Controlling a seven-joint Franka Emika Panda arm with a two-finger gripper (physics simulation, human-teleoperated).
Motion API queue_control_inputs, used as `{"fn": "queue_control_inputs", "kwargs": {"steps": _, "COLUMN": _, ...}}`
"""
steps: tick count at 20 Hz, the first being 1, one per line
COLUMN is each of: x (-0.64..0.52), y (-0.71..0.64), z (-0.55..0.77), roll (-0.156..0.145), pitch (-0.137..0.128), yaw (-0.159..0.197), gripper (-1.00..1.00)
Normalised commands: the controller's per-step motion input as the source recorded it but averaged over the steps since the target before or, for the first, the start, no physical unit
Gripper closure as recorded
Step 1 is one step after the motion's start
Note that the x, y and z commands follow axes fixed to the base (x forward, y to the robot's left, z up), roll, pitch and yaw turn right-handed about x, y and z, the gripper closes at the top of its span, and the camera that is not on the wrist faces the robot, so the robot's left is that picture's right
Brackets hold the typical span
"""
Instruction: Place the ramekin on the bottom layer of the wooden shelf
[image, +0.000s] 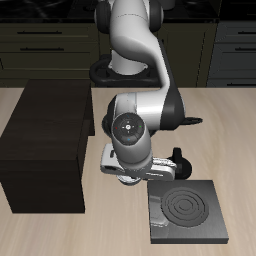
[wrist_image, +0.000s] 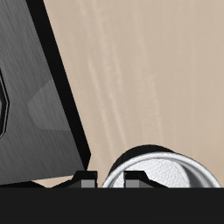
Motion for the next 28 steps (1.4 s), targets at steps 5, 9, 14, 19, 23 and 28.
{"fn": "queue_control_inputs", "kwargs": {"steps": 5, "x": -0.06, "y": -0.19, "z": 0.12, "roll": -0.033, "pitch": -0.026, "yaw": 0.009, "gripper": 1.00}}
{"fn": "queue_control_inputs", "kwargs": {"steps": 9, "x": -0.02, "y": -0.45, "z": 0.08, "roll": -0.114, "pitch": -0.013, "yaw": 0.037, "gripper": 1.00}}
{"fn": "queue_control_inputs", "kwargs": {"steps": 14, "x": 0.00, "y": -0.56, "z": 0.03, "roll": -0.129, "pitch": -0.018, "yaw": 0.030, "gripper": 1.00}}
{"fn": "queue_control_inputs", "kwargs": {"steps": 19, "x": 0.08, "y": -0.44, "z": -0.04, "roll": -0.072, "pitch": 0.014, "yaw": -0.030, "gripper": 1.00}}
{"fn": "queue_control_inputs", "kwargs": {"steps": 23, "x": 0.02, "y": -0.54, "z": -0.02, "roll": -0.143, "pitch": -0.012, "yaw": 0.032, "gripper": 1.00}}
{"fn": "queue_control_inputs", "kwargs": {"steps": 28, "x": -0.01, "y": -0.38, "z": 0.02, "roll": -0.074, "pitch": -0.008, "yaw": -0.014, "gripper": 1.00}}
